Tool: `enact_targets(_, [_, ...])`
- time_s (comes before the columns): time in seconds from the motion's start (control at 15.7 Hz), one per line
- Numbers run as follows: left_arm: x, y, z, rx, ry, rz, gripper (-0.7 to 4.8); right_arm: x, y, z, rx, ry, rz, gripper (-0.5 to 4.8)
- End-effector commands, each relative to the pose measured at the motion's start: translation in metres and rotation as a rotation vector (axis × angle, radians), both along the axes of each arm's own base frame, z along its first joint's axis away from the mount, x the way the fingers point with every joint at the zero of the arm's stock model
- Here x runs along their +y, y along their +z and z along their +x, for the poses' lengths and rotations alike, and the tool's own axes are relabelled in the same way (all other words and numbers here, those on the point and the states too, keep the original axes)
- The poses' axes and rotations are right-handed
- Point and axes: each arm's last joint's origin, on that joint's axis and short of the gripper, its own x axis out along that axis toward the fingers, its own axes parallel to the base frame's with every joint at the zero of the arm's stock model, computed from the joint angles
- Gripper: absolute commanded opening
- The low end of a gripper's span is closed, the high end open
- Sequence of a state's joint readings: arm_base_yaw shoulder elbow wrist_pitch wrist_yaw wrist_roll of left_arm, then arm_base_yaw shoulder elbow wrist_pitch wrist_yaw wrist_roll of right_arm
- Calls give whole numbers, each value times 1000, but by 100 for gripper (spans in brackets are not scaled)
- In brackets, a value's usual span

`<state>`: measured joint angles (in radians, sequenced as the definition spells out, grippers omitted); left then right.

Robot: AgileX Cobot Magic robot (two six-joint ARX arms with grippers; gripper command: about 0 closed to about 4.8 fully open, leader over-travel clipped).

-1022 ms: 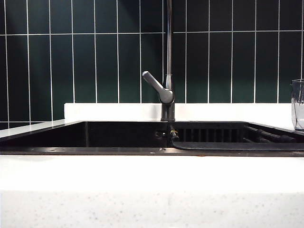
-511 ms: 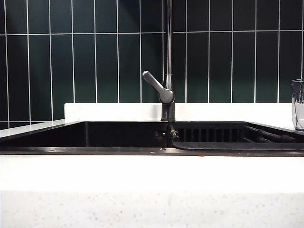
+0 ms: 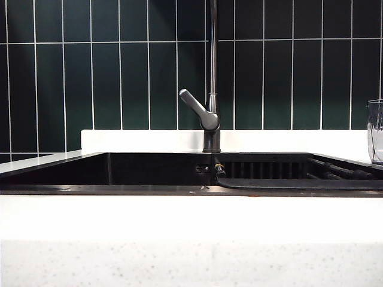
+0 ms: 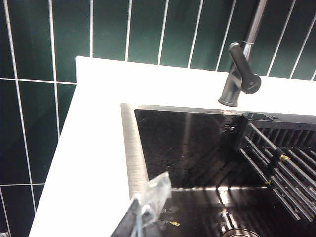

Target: Pick up the mug next to the sink, go to the faucet to get some water, pour the water into the sink, and finally put the mug back to its place.

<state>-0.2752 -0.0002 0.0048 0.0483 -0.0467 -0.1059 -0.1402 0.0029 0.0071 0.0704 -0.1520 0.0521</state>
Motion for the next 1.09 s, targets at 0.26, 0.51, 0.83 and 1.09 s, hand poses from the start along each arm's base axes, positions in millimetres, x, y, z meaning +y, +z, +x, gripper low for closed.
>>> enact_targets(0.26, [0, -1, 0, 15, 1, 1, -5, 0, -1, 0, -5, 10, 30, -1])
enact_targets(0.51, [0, -1, 0, 15, 1, 1, -5, 0, -1, 0, -5, 8, 32, -1])
enact_targets(0.83, [3, -1, 1, 16, 30, 1, -5, 0, -1, 0, -3, 8, 32, -1])
enact_targets(1.09, [24, -3, 3, 36, 265, 2, -5, 0, -1, 0, -2, 9, 32, -1])
